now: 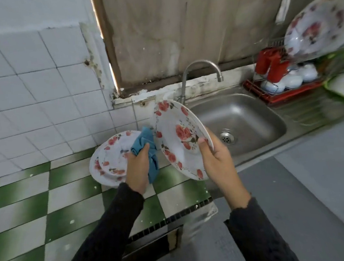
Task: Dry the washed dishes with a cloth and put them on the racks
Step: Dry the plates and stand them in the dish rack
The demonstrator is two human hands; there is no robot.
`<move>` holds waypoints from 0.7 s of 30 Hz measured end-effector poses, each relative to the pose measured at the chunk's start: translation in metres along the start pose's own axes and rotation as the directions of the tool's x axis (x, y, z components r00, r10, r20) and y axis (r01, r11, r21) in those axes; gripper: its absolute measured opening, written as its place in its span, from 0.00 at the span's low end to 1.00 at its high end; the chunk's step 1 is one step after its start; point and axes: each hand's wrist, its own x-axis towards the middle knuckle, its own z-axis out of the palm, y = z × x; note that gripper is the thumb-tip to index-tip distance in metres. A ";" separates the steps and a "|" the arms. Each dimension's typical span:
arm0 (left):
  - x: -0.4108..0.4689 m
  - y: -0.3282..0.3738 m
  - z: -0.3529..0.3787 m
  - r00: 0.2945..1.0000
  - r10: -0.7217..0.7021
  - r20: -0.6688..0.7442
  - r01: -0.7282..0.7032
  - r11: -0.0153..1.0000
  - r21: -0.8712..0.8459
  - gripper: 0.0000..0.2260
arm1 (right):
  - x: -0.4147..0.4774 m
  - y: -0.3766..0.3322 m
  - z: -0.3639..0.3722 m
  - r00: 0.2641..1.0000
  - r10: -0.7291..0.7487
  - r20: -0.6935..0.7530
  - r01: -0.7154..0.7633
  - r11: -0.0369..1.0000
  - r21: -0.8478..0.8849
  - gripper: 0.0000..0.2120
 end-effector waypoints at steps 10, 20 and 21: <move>-0.068 -0.004 0.200 0.982 -0.004 0.187 0.017 0.997 -0.071 0.11 | -0.011 -0.021 -0.199 0.973 -0.120 -0.196 0.093 0.985 -0.143 0.17; -0.065 0.013 0.353 0.936 0.130 0.326 -0.107 0.990 -0.088 0.07 | 0.047 -0.031 -0.324 0.891 -0.279 -0.360 0.218 0.955 -0.201 0.17; -0.060 0.013 0.363 0.934 0.131 0.331 -0.103 0.990 -0.101 0.07 | 0.052 -0.029 -0.331 0.889 -0.275 -0.366 0.214 0.956 -0.200 0.17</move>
